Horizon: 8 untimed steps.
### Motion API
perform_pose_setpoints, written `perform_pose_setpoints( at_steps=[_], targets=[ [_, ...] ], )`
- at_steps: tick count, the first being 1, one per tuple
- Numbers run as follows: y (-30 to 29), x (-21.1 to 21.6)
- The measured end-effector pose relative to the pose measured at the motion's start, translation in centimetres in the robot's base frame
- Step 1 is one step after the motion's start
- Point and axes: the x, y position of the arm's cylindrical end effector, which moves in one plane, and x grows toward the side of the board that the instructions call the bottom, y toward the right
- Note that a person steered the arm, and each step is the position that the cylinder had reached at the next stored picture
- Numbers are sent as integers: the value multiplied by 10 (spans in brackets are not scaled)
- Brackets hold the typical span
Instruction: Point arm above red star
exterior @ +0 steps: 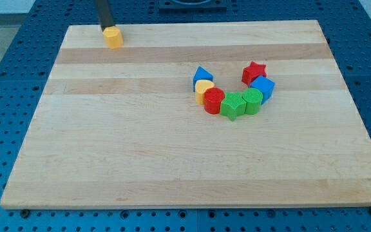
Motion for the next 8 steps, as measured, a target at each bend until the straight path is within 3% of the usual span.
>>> perform_pose_setpoints(
  at_steps=[3, 8],
  targets=[
    [23, 17],
    [161, 20]
  ],
)
